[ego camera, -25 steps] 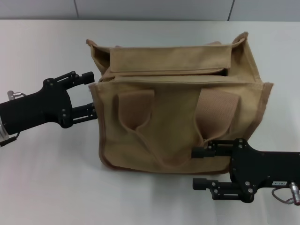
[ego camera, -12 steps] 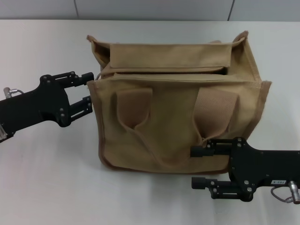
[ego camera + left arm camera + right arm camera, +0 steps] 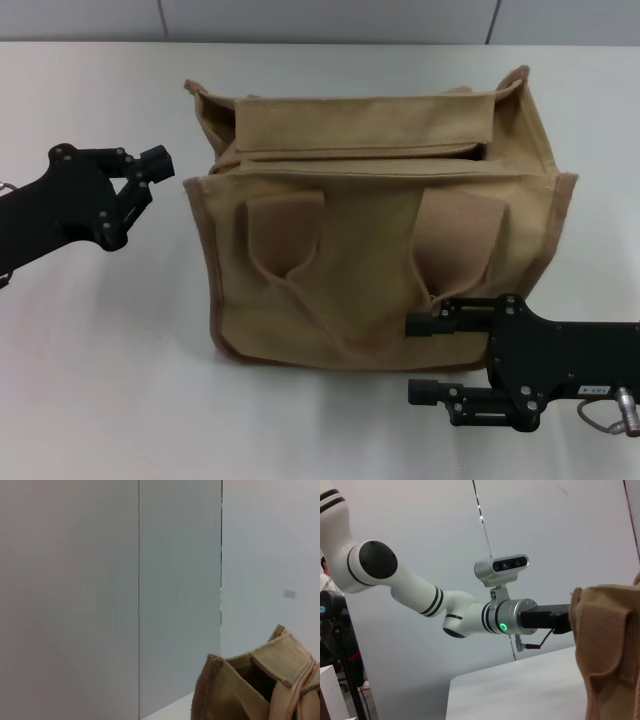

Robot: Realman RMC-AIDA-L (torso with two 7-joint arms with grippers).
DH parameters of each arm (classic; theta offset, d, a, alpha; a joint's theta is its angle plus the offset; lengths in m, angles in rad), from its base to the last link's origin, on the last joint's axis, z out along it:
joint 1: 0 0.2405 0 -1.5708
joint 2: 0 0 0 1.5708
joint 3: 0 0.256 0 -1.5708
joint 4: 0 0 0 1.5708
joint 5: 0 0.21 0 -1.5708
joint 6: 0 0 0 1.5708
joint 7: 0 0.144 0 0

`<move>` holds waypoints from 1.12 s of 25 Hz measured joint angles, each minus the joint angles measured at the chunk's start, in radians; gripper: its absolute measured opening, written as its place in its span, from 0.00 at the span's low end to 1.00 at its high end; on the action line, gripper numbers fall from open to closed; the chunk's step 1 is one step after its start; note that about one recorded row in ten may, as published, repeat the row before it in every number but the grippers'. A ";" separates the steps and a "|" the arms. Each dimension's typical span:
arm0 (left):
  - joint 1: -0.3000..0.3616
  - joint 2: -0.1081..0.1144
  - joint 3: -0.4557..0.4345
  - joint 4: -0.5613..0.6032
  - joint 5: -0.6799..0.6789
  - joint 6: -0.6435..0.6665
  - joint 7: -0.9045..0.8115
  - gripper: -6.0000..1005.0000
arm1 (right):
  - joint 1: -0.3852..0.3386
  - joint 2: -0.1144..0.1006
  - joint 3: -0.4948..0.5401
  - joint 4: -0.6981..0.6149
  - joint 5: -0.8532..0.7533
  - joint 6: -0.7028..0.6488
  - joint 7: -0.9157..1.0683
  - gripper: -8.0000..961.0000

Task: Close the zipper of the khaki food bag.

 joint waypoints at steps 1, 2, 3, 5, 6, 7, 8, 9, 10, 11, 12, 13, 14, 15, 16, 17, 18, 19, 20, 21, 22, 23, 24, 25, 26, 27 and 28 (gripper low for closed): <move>0.001 -0.001 -0.001 0.000 0.000 0.002 0.002 0.24 | 0.000 0.000 0.000 0.000 0.000 0.000 0.000 0.67; 0.001 -0.001 -0.001 0.000 0.000 0.002 0.002 0.22 | -0.001 0.000 0.000 0.001 0.000 0.000 0.000 0.67; 0.003 -0.001 -0.002 0.000 0.000 0.005 0.004 0.21 | -0.001 0.000 0.000 0.001 0.000 0.000 0.000 0.67; 0.007 -0.001 -0.003 0.000 0.000 0.010 0.003 0.15 | -0.001 0.000 0.000 0.003 0.000 0.001 0.000 0.67; 0.007 -0.001 -0.003 0.000 0.000 0.010 0.003 0.12 | -0.001 0.000 0.000 0.003 0.000 0.001 0.000 0.67; 0.009 0.003 -0.007 0.000 0.000 0.012 -0.010 0.08 | -0.001 0.000 0.000 0.003 0.000 0.001 0.000 0.67; 0.011 0.012 -0.011 0.000 0.000 0.016 -0.041 0.04 | -0.001 0.000 0.000 0.003 0.000 0.002 0.000 0.67; 0.011 0.019 -0.012 -0.001 0.001 0.021 -0.061 0.00 | -0.001 0.000 0.000 0.002 0.000 0.002 0.000 0.67; 0.011 0.029 -0.009 -0.003 0.005 0.029 -0.088 0.00 | -0.002 0.000 0.001 0.001 0.000 0.002 0.000 0.67; 0.011 0.029 -0.009 -0.003 0.005 0.029 -0.088 0.00 | -0.002 0.000 0.001 0.001 0.000 0.002 0.000 0.67; 0.008 0.033 0.008 -0.006 0.018 0.033 -0.101 0.00 | -0.003 0.000 0.003 0.001 0.000 0.002 0.000 0.67; 0.006 0.031 0.017 -0.005 0.026 0.031 -0.099 0.00 | -0.003 0.000 0.004 0.000 0.000 0.004 0.000 0.67; 0.006 0.031 0.017 -0.005 0.026 0.031 -0.099 0.00 | -0.003 0.000 0.004 0.000 0.000 0.004 0.000 0.67; -0.001 0.023 0.041 0.004 0.044 0.020 -0.094 0.00 | -0.003 0.000 0.004 0.000 0.000 0.006 0.000 0.67; -0.001 0.023 0.041 0.004 0.044 0.020 -0.094 0.03 | -0.003 0.000 0.004 0.000 0.000 0.006 0.000 0.67; -0.008 0.018 0.053 0.008 0.052 0.014 -0.091 0.06 | -0.003 0.000 0.005 -0.001 0.000 0.006 0.001 0.67; -0.020 0.009 0.070 0.013 0.060 -0.006 -0.088 0.09 | -0.003 0.000 0.005 -0.001 0.000 0.005 0.001 0.67; -0.026 0.006 0.073 0.013 0.060 -0.017 -0.085 0.12 | -0.003 0.000 0.005 -0.001 0.000 0.005 0.001 0.67; -0.033 0.001 0.075 0.014 0.061 -0.039 -0.074 0.16 | -0.002 0.000 0.005 -0.001 0.000 0.004 0.001 0.67; -0.033 0.001 0.075 0.014 0.061 -0.039 -0.074 0.19 | -0.002 0.000 0.005 -0.002 0.000 0.004 0.001 0.67; -0.037 -0.004 0.074 0.015 0.061 -0.055 -0.063 0.22 | -0.002 0.000 0.006 -0.002 0.000 0.004 0.001 0.67; -0.039 -0.008 0.073 0.019 0.061 -0.065 -0.052 0.26 | -0.001 0.000 0.007 -0.002 0.000 0.003 0.001 0.67; -0.039 -0.008 0.073 0.019 0.061 -0.065 -0.052 0.30 | -0.001 0.000 0.007 -0.002 0.000 0.003 0.001 0.67; -0.042 -0.022 0.069 0.042 0.055 -0.078 -0.030 0.35 | -0.001 0.000 0.009 -0.002 0.000 0.002 0.001 0.67; -0.042 -0.022 0.069 0.042 0.055 -0.078 -0.030 0.39 | -0.001 0.000 0.009 -0.002 0.000 0.002 0.001 0.67; -0.043 -0.024 0.069 0.047 0.053 -0.079 -0.024 0.44 | -0.001 0.000 0.009 -0.002 0.000 0.002 0.001 0.67; -0.044 -0.027 0.066 0.049 0.047 -0.079 -0.012 0.48 | 0.000 0.000 0.010 -0.002 0.000 0.002 0.001 0.67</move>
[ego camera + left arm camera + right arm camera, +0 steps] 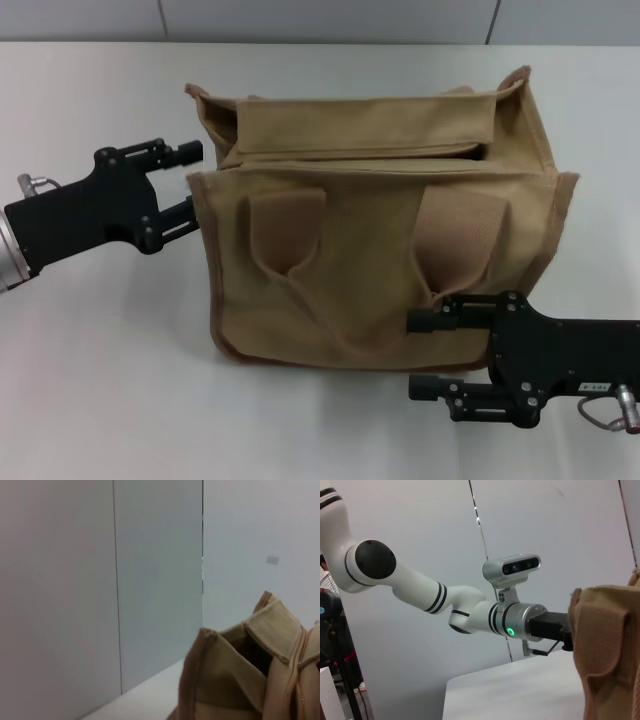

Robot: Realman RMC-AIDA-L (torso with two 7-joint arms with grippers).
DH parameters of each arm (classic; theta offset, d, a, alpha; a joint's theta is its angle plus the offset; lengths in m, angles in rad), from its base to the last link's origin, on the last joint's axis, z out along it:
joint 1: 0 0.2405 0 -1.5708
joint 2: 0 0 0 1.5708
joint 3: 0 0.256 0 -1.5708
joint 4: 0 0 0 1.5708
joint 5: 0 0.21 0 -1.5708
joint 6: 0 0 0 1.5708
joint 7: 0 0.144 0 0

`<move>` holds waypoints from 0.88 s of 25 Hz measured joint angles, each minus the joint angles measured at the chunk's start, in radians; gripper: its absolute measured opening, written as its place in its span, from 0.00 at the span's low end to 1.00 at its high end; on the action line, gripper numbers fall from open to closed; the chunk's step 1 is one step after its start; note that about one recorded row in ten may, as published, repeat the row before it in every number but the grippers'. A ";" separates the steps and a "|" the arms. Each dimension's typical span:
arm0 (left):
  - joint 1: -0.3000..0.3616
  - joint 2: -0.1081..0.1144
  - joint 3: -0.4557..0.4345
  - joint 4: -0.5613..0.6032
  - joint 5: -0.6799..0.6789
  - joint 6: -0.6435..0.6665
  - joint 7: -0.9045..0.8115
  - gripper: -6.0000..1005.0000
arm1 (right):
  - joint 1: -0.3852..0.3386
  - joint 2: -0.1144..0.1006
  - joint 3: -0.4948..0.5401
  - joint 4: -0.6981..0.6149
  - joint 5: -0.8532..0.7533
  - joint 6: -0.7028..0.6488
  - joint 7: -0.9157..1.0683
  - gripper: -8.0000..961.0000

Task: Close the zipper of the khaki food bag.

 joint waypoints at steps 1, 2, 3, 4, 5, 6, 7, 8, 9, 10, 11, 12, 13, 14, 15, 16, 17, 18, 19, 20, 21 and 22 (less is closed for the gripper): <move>-0.001 -0.002 -0.003 0.001 -0.007 0.000 0.013 0.48 | 0.001 0.000 0.000 0.000 0.000 0.000 0.000 0.67; 0.005 -0.008 -0.023 0.002 -0.035 0.004 0.048 0.49 | 0.002 0.000 0.000 0.000 0.000 0.000 0.000 0.67; 0.005 -0.008 -0.023 0.002 -0.035 0.004 0.048 0.49 | 0.002 0.000 0.000 0.000 0.000 0.000 0.000 0.67; 0.014 -0.009 -0.036 0.002 -0.057 0.016 0.074 0.50 | 0.002 0.000 0.000 0.000 0.000 0.001 0.000 0.67; 0.030 -0.009 -0.047 -0.001 -0.095 0.052 0.118 0.50 | 0.002 0.000 0.000 0.000 0.000 0.001 0.000 0.67; 0.030 -0.009 -0.047 -0.001 -0.095 0.052 0.118 0.51 | 0.002 0.000 0.000 0.000 0.000 0.001 0.000 0.67; 0.040 -0.008 -0.048 -0.003 -0.106 0.083 0.136 0.51 | 0.002 0.000 0.000 0.000 0.000 0.002 0.001 0.67; 0.044 -0.008 -0.048 -0.003 -0.112 0.098 0.143 0.52 | 0.002 0.000 0.000 0.000 0.000 0.002 0.001 0.67; 0.049 -0.008 -0.048 -0.002 -0.114 0.114 0.147 0.52 | 0.003 0.000 0.000 0.000 0.000 0.004 0.004 0.67; 0.053 -0.008 -0.048 0.001 -0.114 0.130 0.149 0.53 | 0.003 0.000 0.000 0.000 0.000 0.004 0.004 0.67; 0.054 -0.007 -0.049 0.000 -0.114 0.132 0.150 0.48 | 0.004 0.000 0.000 0.000 0.000 0.005 0.006 0.67; 0.054 -0.006 -0.049 -0.002 -0.114 0.128 0.148 0.43 | 0.007 0.000 0.000 0.000 0.000 0.006 0.009 0.67; 0.054 -0.005 -0.049 -0.004 -0.114 0.120 0.143 0.38 | 0.008 0.000 0.000 -0.001 0.000 0.007 0.012 0.67; 0.052 0.000 -0.049 -0.004 -0.113 0.096 0.100 0.33 | 0.009 -0.001 0.000 -0.001 0.000 0.007 0.015 0.67; 0.052 0.000 -0.049 -0.004 -0.113 0.096 0.100 0.29 | 0.009 -0.001 0.000 -0.001 0.000 0.007 0.015 0.67; 0.049 0.016 -0.040 0.000 -0.102 0.082 0.034 0.26 | 0.010 -0.002 0.000 -0.001 0.001 0.007 0.021 0.67; 0.049 0.016 -0.040 0.000 -0.102 0.082 0.034 0.22 | 0.010 -0.002 0.000 -0.001 0.001 0.007 0.021 0.67; 0.046 0.024 -0.030 0.001 -0.092 0.082 0.004 0.18 | 0.010 -0.003 0.000 -0.001 0.001 0.007 0.024 0.67; 0.042 0.034 -0.018 0.000 -0.079 0.082 -0.023 0.15 | 0.010 -0.003 0.000 -0.001 0.001 0.007 0.024 0.67; 0.036 0.045 0.000 -0.001 -0.058 0.085 -0.058 0.11 | 0.010 -0.003 -0.001 -0.001 0.001 0.007 0.025 0.67; 0.026 0.053 0.022 0.000 -0.028 0.087 -0.103 0.08 | 0.010 -0.004 0.000 -0.001 0.001 0.007 0.026 0.67; 0.026 0.053 0.022 0.000 -0.028 0.087 -0.103 0.08 | 0.010 -0.004 0.000 -0.001 0.001 0.007 0.026 0.67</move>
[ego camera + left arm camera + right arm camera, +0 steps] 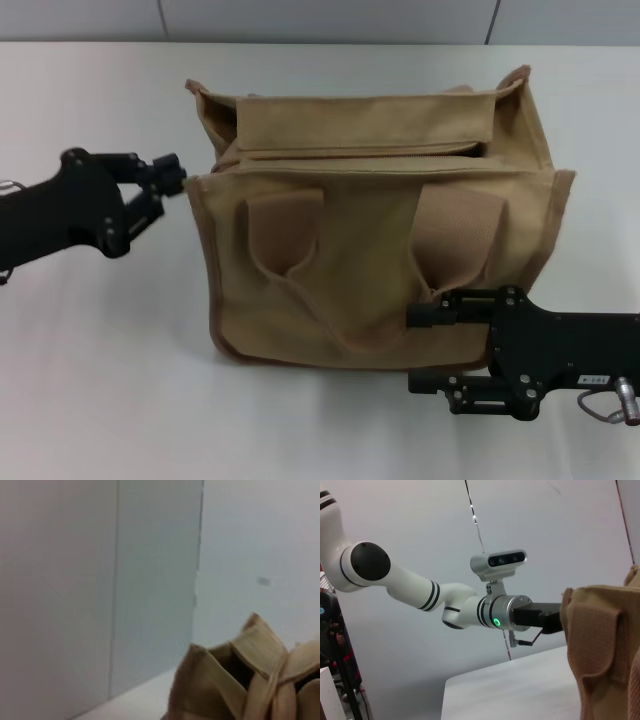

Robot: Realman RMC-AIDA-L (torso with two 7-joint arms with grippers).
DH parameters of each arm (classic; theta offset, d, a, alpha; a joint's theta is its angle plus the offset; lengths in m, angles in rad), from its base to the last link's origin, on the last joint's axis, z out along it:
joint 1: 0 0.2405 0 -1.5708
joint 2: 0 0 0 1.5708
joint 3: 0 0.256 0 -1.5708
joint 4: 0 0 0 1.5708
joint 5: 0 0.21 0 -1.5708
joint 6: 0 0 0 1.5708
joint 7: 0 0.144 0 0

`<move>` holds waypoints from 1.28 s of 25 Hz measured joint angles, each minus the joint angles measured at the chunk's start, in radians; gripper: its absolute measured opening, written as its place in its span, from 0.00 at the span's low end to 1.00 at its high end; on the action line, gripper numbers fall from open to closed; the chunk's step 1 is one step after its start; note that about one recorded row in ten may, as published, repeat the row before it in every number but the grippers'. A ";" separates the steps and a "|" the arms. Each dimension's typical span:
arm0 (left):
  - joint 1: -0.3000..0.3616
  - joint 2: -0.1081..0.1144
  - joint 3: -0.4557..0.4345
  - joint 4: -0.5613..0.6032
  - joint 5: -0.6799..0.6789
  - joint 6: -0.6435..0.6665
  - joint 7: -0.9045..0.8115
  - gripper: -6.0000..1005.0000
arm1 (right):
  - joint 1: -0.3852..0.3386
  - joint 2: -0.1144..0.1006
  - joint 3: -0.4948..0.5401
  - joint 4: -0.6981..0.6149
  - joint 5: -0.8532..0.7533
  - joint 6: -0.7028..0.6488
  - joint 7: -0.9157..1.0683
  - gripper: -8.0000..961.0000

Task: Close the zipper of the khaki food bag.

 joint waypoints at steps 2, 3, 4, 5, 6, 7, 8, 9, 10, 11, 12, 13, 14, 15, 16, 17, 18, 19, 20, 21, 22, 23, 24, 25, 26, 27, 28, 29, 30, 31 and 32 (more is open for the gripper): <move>-0.007 -0.002 0.004 0.002 0.012 0.001 -0.015 0.09 | 0.000 -0.001 0.000 0.000 0.000 0.000 0.000 0.67; -0.012 -0.004 0.005 0.002 0.015 0.001 -0.017 0.15 | 0.000 -0.001 0.000 0.000 0.000 0.000 0.000 0.67; -0.024 -0.009 0.016 0.003 0.022 0.002 -0.018 0.21 | 0.000 -0.001 -0.001 0.000 0.000 0.000 0.000 0.67; -0.024 -0.009 0.016 0.003 0.022 0.002 -0.018 0.26 | 0.000 -0.001 -0.001 0.000 0.000 0.000 0.000 0.67; -0.038 -0.014 0.027 0.003 0.032 -0.001 -0.018 0.32 | 0.000 -0.001 -0.003 0.000 0.000 0.000 0.000 0.67; -0.044 -0.018 0.029 0.003 0.038 -0.007 -0.015 0.34 | 0.000 -0.001 -0.004 0.000 0.000 0.000 0.000 0.67; -0.044 -0.018 0.029 0.003 0.038 -0.007 -0.015 0.36 | 0.000 -0.001 -0.004 0.000 0.000 0.000 0.000 0.67; -0.053 -0.029 0.029 0.004 0.050 -0.024 0.010 0.38 | 0.000 -0.001 -0.004 0.000 0.000 0.000 0.000 0.67; -0.053 -0.031 0.030 0.005 0.051 -0.027 0.028 0.40 | 0.000 -0.001 -0.003 0.000 0.000 0.000 0.000 0.67; -0.053 -0.031 0.030 0.005 0.051 -0.027 0.028 0.41 | 0.000 -0.001 -0.002 0.000 0.000 0.000 0.000 0.67; -0.051 -0.038 0.027 0.007 0.051 -0.024 0.078 0.43 | 0.000 -0.001 -0.002 0.000 0.000 0.000 0.001 0.67; -0.051 -0.038 0.027 0.007 0.051 -0.024 0.078 0.45 | 0.000 -0.001 -0.002 0.000 0.000 0.000 0.001 0.67; -0.045 -0.042 0.020 0.010 0.047 -0.010 0.122 0.47 | 0.000 -0.001 -0.001 0.000 0.000 0.001 0.004 0.67; -0.045 -0.042 0.020 0.010 0.047 -0.010 0.122 0.49 | 0.000 -0.001 -0.001 0.000 0.000 0.001 0.004 0.67; -0.043 -0.043 0.016 0.011 0.045 -0.005 0.134 0.51 | 0.000 -0.001 -0.001 0.000 0.000 0.002 0.007 0.67; -0.040 -0.045 -0.006 0.011 0.033 0.005 0.155 0.53 | 0.000 -0.001 0.000 0.000 0.000 0.003 0.009 0.67; -0.040 -0.045 -0.006 0.011 0.033 0.005 0.155 0.53 | 0.000 -0.001 0.000 0.000 0.000 0.003 0.009 0.67; -0.039 -0.047 -0.017 0.013 0.026 0.008 0.154 0.54 | 0.000 -0.001 0.000 0.000 0.000 0.003 0.009 0.67; -0.039 -0.046 -0.020 0.015 0.022 0.011 0.151 0.54 | 0.000 0.000 0.000 0.000 0.000 0.004 0.009 0.67; -0.039 -0.046 -0.020 0.015 0.021 0.015 0.149 0.54 | 0.000 0.000 0.000 0.000 0.000 0.004 0.009 0.67; -0.039 -0.046 -0.020 0.015 0.021 0.015 0.149 0.55 | 0.000 0.000 0.000 0.000 0.000 0.004 0.009 0.66; -0.039 -0.043 -0.020 0.015 0.019 0.021 0.145 0.55 | 0.000 0.000 0.000 0.000 0.000 0.004 0.009 0.66; -0.039 -0.040 -0.020 0.015 0.017 0.027 0.140 0.56 | 0.000 0.001 0.000 0.000 0.000 0.004 0.009 0.66; -0.039 -0.037 -0.020 0.015 0.017 0.031 0.131 0.46 | 0.000 0.001 0.000 0.000 0.000 0.004 0.009 0.66; -0.039 -0.036 -0.020 0.015 0.017 0.032 0.126 0.36 | 0.000 0.001 0.000 0.000 0.000 0.004 0.009 0.66; -0.041 -0.031 -0.020 0.015 0.016 0.032 0.109 0.32 | 0.000 0.001 0.000 0.000 0.000 0.005 0.009 0.66; -0.041 -0.031 -0.020 0.015 0.016 0.032 0.109 0.28 | 0.000 0.001 0.000 0.000 0.000 0.005 0.009 0.66; -0.043 -0.029 -0.020 0.017 0.015 0.033 0.098 0.25 | 0.000 0.002 0.000 0.000 0.000 0.005 0.009 0.66; -0.043 -0.029 -0.020 0.017 0.015 0.033 0.098 0.21 | 0.000 0.002 0.000 0.000 0.000 0.005 0.009 0.66; -0.043 -0.028 -0.021 0.020 0.014 0.034 0.091 0.18 | 0.000 0.002 0.000 0.000 0.000 0.005 0.009 0.66; -0.043 -0.028 -0.022 0.024 0.012 0.035 0.084 0.14 | 0.000 0.002 0.000 0.000 0.000 0.005 0.009 0.66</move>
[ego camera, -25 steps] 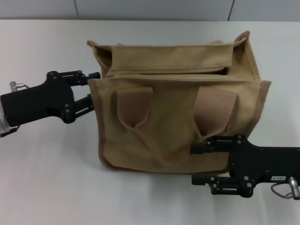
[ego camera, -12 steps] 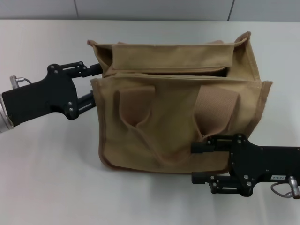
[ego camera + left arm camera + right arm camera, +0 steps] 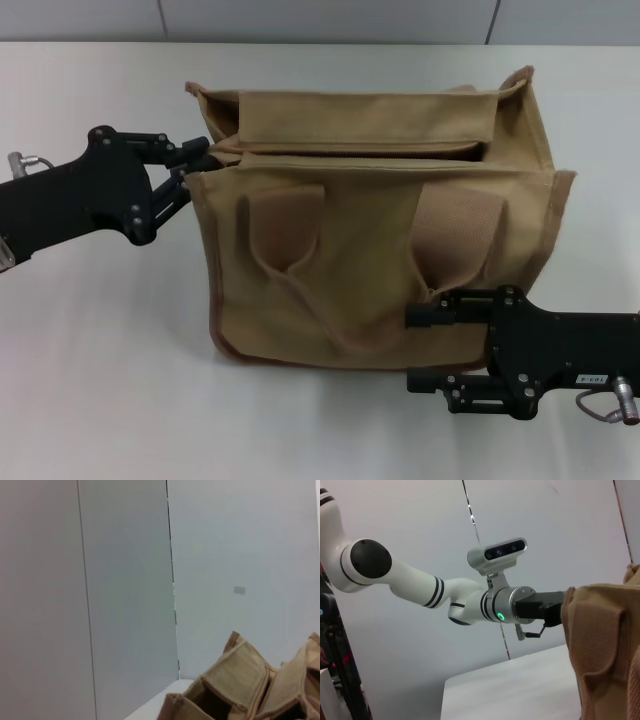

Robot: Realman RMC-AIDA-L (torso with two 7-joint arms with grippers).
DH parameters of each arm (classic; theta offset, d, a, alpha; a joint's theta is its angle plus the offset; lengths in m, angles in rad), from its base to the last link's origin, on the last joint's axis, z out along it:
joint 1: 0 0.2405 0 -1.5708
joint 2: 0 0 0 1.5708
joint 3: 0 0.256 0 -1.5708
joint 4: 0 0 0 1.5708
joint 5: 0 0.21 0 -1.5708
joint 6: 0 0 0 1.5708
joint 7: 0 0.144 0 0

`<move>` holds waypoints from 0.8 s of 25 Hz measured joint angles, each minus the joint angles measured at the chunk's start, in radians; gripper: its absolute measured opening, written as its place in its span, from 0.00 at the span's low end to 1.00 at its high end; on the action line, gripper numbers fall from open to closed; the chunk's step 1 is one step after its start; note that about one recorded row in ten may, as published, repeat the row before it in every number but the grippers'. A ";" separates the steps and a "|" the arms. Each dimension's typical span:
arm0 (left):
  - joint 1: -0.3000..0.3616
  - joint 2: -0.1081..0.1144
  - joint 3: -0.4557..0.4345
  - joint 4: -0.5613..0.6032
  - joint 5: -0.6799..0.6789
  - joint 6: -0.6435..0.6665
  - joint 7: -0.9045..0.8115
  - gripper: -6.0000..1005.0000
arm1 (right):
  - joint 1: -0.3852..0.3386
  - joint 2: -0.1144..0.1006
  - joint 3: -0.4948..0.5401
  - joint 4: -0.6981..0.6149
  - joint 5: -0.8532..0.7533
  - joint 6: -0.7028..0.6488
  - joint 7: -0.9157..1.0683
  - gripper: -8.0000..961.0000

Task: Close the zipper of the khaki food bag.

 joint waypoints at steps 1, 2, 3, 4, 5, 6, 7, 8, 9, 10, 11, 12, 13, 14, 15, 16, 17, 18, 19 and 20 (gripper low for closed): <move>0.000 0.000 0.000 0.002 -0.002 0.000 -0.004 0.14 | 0.000 0.000 0.000 0.000 0.000 0.000 0.000 0.66; 0.000 0.000 -0.002 0.004 -0.004 0.001 -0.007 0.13 | 0.000 0.000 0.001 0.000 0.000 0.000 0.000 0.66; 0.000 0.001 -0.011 0.005 -0.005 0.004 -0.009 0.13 | 0.000 0.000 0.001 0.000 0.000 0.000 0.000 0.66; 0.000 0.001 -0.015 0.005 -0.005 0.007 -0.010 0.12 | 0.000 0.000 0.001 0.000 0.000 0.000 0.000 0.66; 0.000 0.003 -0.023 0.008 -0.005 0.015 -0.013 0.12 | 0.000 0.000 0.001 0.000 0.000 0.000 0.000 0.66; 0.000 0.003 -0.023 0.008 -0.005 0.015 -0.013 0.12 | 0.000 0.000 0.001 0.000 0.000 0.000 0.000 0.66; 0.000 0.004 -0.036 0.015 -0.005 0.034 -0.020 0.12 | -0.001 0.000 0.002 0.000 0.000 0.000 0.000 0.66; 0.001 0.004 -0.044 0.021 -0.006 0.046 -0.023 0.12 | -0.001 0.000 0.002 0.000 0.001 0.001 0.000 0.66; 0.002 0.005 -0.054 0.030 -0.006 0.062 -0.027 0.12 | -0.001 0.000 0.003 0.000 0.002 0.002 0.000 0.66; 0.002 0.004 -0.063 0.039 -0.006 0.078 -0.030 0.12 | -0.001 0.000 0.003 0.000 0.005 0.003 0.000 0.66; 0.002 0.004 -0.063 0.039 -0.006 0.078 -0.030 0.12 | -0.001 0.000 0.003 0.000 0.005 0.003 0.000 0.66; 0.003 0.001 -0.071 0.059 -0.006 0.103 -0.034 0.12 | -0.002 0.000 0.003 0.000 0.008 0.005 0.000 0.66; 0.003 0.001 -0.071 0.059 -0.006 0.103 -0.034 0.12 | -0.002 0.000 0.003 0.000 0.008 0.005 0.000 0.66; 0.005 -0.005 -0.077 0.088 -0.009 0.124 -0.046 0.13 | -0.002 0.000 0.003 0.000 0.008 0.006 0.000 0.66; 0.005 -0.008 -0.079 0.100 -0.013 0.133 -0.052 0.13 | -0.002 0.000 0.003 0.001 0.009 0.006 0.000 0.66; 0.005 -0.008 -0.079 0.100 -0.013 0.133 -0.052 0.13 | -0.002 0.000 0.003 0.001 0.009 0.006 0.000 0.66; 0.004 -0.012 -0.079 0.108 -0.021 0.146 -0.056 0.13 | -0.002 0.001 0.003 0.003 0.010 0.003 0.000 0.66; 0.004 -0.012 -0.079 0.108 -0.021 0.146 -0.056 0.13 | -0.002 0.001 0.003 0.003 0.010 0.003 0.000 0.66; 0.002 -0.017 -0.079 0.109 -0.031 0.161 -0.055 0.13 | -0.002 0.001 0.003 0.004 0.011 0.002 0.000 0.66; 0.002 -0.017 -0.079 0.109 -0.031 0.161 -0.055 0.13 | -0.002 0.001 0.003 0.004 0.012 0.000 0.000 0.66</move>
